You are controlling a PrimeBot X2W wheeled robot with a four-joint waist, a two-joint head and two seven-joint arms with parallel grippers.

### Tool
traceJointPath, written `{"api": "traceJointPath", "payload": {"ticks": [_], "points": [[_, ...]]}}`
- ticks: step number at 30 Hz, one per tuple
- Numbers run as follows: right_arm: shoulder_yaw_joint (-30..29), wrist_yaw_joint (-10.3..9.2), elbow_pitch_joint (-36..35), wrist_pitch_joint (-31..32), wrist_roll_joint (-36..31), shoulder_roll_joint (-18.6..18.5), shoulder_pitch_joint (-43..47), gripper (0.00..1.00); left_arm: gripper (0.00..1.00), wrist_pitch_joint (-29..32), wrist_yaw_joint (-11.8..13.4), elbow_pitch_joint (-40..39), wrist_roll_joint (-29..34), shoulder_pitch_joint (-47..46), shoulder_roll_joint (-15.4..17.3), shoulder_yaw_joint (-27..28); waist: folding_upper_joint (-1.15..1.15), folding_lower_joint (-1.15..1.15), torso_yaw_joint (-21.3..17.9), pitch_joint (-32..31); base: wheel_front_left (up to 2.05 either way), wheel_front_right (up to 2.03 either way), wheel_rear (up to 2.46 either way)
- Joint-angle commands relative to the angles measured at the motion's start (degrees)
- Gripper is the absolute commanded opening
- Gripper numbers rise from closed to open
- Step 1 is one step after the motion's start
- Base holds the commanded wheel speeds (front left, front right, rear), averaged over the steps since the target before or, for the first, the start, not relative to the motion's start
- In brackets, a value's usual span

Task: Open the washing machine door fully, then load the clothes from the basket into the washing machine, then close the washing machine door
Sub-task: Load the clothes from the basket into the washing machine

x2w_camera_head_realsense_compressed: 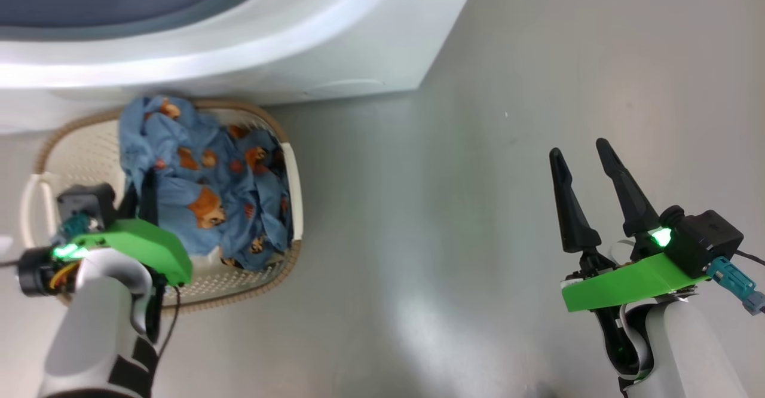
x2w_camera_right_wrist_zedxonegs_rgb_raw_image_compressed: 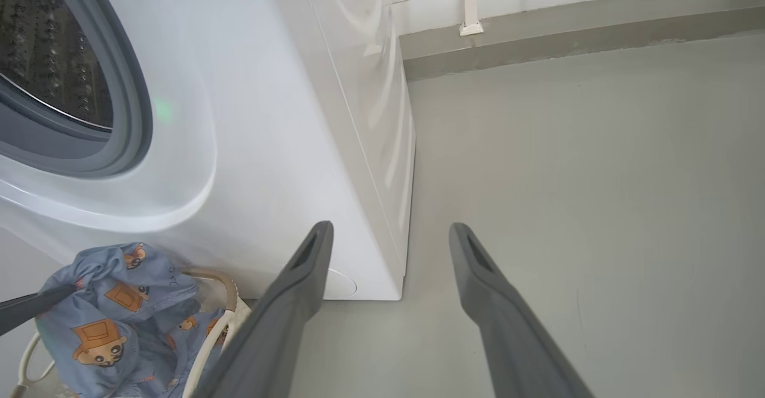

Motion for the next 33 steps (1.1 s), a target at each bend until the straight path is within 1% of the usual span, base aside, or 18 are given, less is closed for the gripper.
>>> {"api": "traceJointPath", "payload": {"ticks": [1,13,17,26,33], "points": [[1.28,0.17,-0.91,-0.27,-0.24,-0.25,2.11,1.0,0.0,-0.78,0.06,-2.6,-0.12,2.66,1.5,1.54,0.0,0.0,1.71,-3.12,0.0,0.0,0.0],[1.18,0.17,0.6,-0.27,0.29,-0.77,4.53,1.0,0.0,-0.78,0.55,-17.26,0.43,12.69,-1.06,2.02,0.0,0.0,3.38,-10.58,0.0,0.0,0.0],[1.36,0.17,0.96,-0.27,0.41,-0.73,4.99,1.0,0.0,-0.78,0.72,-20.39,0.66,14.47,-1.46,1.76,0.0,0.0,3.67,-12.06,0.0,0.0,0.0],[1.76,0.17,1.96,-0.27,0.79,-0.96,5.99,1.0,0.0,-0.78,1.33,-27.98,0.94,17.9,-2.07,0.99,0.0,0.0,4.53,-16.3,0.0,0.0,0.0],[1.63,0.17,2.43,-0.27,0.84,-1.34,7.31,1.0,0.0,-0.79,1.76,-34.34,1.28,21.74,-1.67,1.03,0.0,0.0,4.62,-20.03,0.0,0.0,0.0]]}}
